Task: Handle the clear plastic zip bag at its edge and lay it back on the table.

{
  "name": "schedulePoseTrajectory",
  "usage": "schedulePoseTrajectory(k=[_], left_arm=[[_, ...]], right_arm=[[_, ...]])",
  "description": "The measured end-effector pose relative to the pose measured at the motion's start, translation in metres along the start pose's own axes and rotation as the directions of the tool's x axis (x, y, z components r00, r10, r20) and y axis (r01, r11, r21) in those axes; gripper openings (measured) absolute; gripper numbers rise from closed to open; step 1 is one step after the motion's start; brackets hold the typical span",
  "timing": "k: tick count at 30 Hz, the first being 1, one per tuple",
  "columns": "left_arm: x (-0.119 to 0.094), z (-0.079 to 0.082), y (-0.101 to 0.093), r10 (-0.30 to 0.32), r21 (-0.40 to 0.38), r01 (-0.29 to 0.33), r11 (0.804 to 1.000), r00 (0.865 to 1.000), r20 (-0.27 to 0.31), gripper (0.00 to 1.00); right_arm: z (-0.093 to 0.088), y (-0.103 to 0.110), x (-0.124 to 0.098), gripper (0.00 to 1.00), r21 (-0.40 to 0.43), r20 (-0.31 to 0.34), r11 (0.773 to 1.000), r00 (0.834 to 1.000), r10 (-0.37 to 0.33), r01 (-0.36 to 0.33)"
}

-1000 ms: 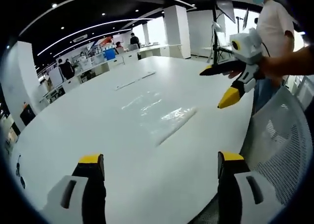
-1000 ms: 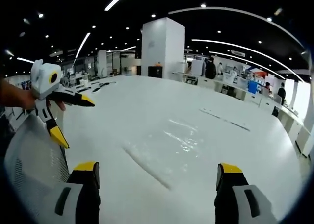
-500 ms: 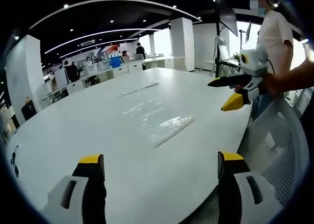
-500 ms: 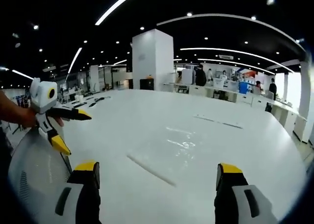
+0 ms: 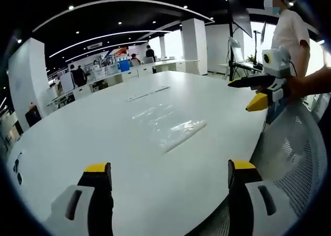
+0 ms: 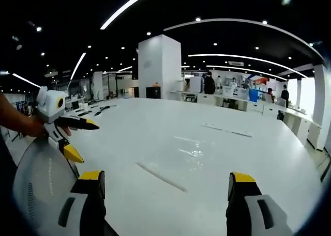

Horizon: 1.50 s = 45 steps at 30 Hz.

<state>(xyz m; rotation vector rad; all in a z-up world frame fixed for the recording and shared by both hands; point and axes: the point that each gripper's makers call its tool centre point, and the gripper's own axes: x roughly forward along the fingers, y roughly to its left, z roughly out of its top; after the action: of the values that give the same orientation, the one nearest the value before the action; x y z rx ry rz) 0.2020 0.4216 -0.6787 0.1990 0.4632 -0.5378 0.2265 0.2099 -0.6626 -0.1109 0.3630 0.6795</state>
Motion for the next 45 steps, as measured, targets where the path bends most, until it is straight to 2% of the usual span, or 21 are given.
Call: schedulePoseTrajectory(k=[9,24,36,45], left_arm=[[-0.002,-0.001,0.001,0.006,-0.004,-0.006,1.000,1.000,-0.006,0.89],[0.000,-0.005,0.004,0.011,-0.004,-0.011,1.000,1.000,-0.017,0.87],[0.001,-0.008,0.011,0.018,-0.019,-0.018,1.000,1.000,-0.017,0.85],[0.001,-0.012,0.010,0.019,-0.009,-0.020,1.000,0.999,-0.040,0.85]], right_arm=[[-0.001,-0.002,-0.003,0.99,0.004,-0.005,1.000,1.000,-0.020,0.020],[-0.013,0.008,0.001,0.98,-0.029,-0.031,1.000,1.000,-0.001,0.001],[-0.014,0.005,0.002,0.97,-0.027,-0.032,1.000,0.999,-0.006,0.005],[-0.012,0.002,0.002,0.97,-0.024,-0.014,1.000,1.000,-0.018,0.017]])
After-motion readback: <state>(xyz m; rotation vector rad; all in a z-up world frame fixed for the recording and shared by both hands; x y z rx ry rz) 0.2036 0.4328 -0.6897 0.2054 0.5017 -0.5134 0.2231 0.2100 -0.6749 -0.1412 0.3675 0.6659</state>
